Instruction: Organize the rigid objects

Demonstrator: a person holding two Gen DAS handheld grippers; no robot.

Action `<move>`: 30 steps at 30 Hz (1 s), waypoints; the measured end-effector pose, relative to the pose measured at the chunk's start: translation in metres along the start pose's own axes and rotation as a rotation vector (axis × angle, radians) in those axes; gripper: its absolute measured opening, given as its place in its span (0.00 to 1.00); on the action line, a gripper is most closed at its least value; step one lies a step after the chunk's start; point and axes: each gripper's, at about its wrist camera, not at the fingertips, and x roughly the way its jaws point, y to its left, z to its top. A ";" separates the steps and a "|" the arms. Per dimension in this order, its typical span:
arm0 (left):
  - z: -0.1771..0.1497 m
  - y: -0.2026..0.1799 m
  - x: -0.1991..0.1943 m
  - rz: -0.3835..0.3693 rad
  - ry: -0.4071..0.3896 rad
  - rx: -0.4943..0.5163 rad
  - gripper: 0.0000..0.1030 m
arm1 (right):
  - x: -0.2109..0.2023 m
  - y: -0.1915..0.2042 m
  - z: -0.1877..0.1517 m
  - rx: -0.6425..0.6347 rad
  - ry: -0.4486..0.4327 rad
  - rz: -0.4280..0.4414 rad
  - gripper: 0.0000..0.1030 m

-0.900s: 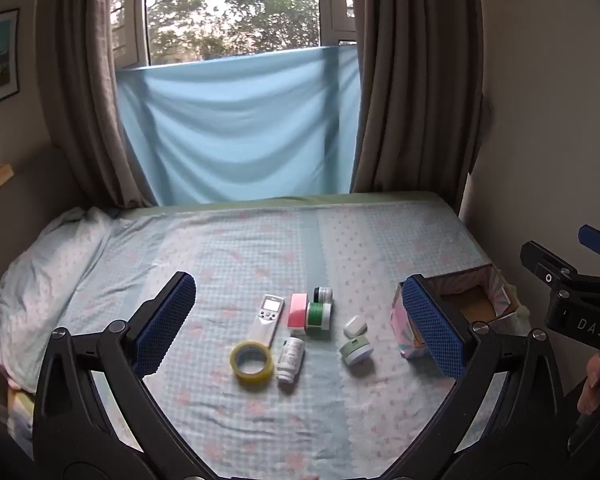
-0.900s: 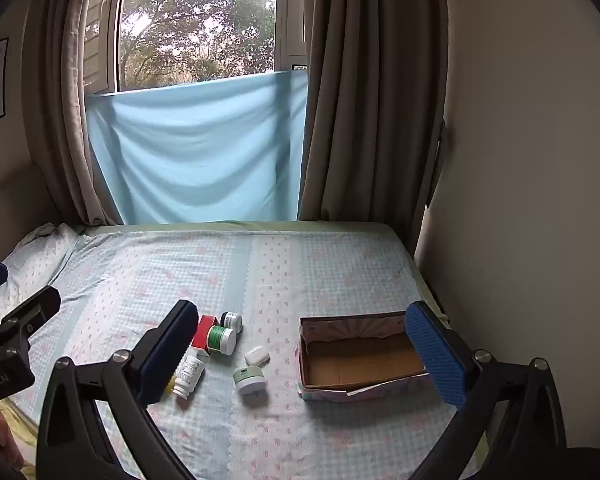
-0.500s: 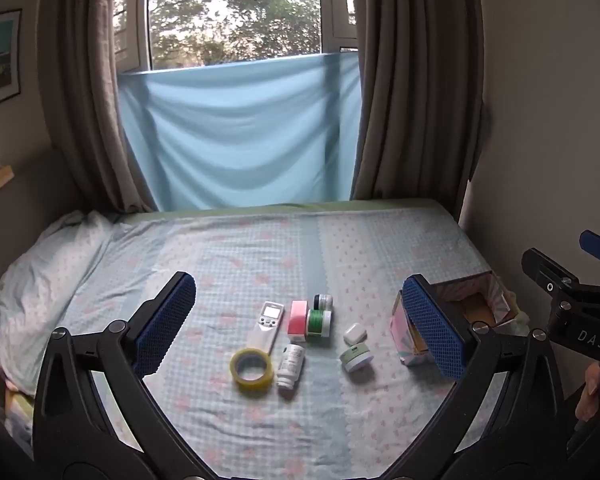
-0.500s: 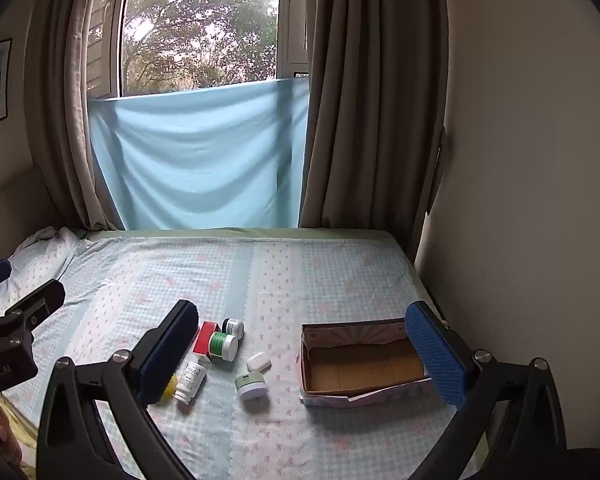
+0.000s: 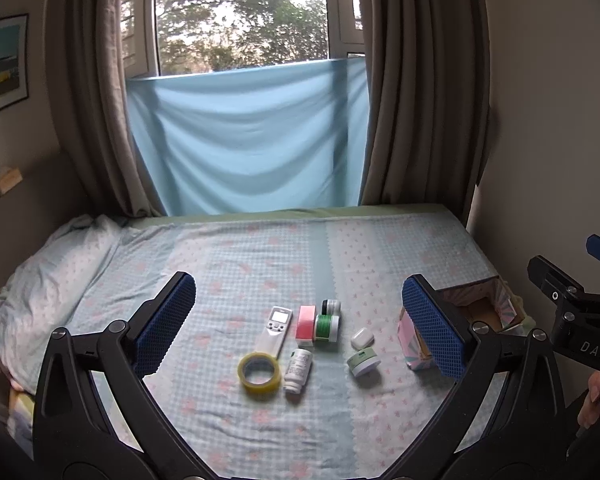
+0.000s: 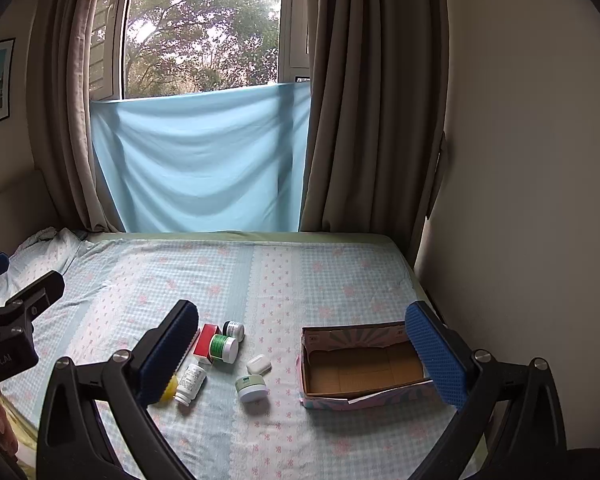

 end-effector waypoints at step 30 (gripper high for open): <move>-0.007 0.012 0.000 0.000 0.003 -0.040 1.00 | -0.005 -0.001 0.000 0.009 -0.018 0.005 1.00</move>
